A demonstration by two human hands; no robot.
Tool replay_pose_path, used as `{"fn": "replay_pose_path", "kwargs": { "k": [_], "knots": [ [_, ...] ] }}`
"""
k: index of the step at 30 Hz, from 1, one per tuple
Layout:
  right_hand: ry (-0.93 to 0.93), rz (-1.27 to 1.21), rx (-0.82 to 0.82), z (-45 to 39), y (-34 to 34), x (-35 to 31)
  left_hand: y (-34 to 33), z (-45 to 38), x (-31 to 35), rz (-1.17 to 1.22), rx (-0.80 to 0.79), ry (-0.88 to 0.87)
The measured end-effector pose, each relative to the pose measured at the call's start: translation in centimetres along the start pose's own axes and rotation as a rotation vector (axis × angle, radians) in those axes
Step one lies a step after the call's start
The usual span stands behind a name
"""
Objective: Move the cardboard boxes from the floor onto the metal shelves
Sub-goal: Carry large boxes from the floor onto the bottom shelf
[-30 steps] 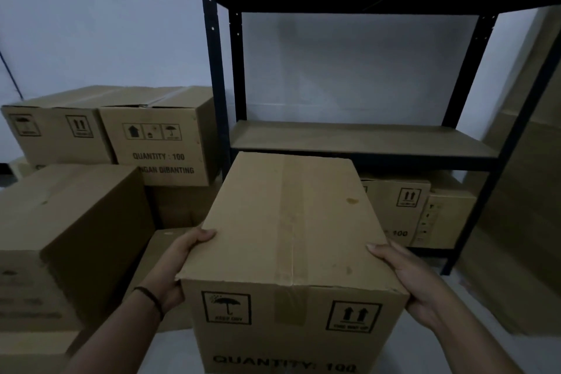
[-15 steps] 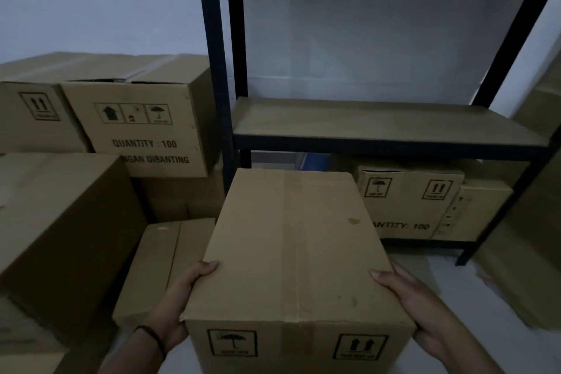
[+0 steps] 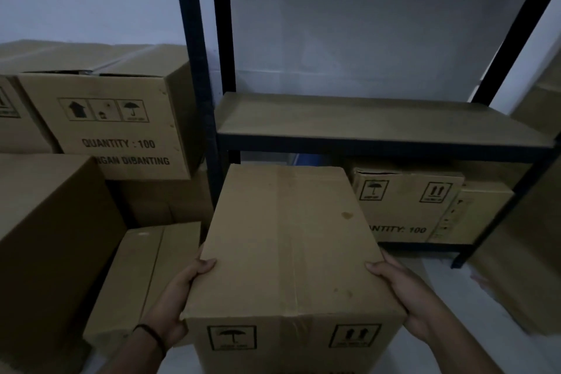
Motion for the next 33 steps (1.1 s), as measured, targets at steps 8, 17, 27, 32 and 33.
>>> {"fn": "replay_pose_path", "kwargs": {
  "k": [8,17,27,32,33],
  "knots": [
    [0.068,0.066,0.028,-2.4,-0.1,-2.2,-0.5,-3.7,1.6,0.000,-0.013,-0.023],
    [0.007,0.001,0.056,-5.7,0.0,-1.8,-0.3,-7.3,2.3,-0.078,0.008,-0.033],
    [0.183,0.665,0.138,-4.3,0.0,-1.0,-0.4,-8.7,2.2,-0.129,0.069,-0.105],
    [0.229,0.821,0.108,-2.8,0.6,1.5,-0.9,-8.3,1.8,-0.190,0.071,-0.119],
    [0.255,0.834,0.167,-2.8,0.7,1.4,-1.1,-8.1,1.8,-0.221,0.070,-0.126]
  ]
}}
Point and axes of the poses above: each hand's wrist, its own z-axis away from the middle knuckle, its own y-axis out of the back of the hand, x = y × z, the point moved 3 cm from there along -z, towards the middle knuckle, and after that the axes turned 5 degrees about -z, right-handed, at the moved point
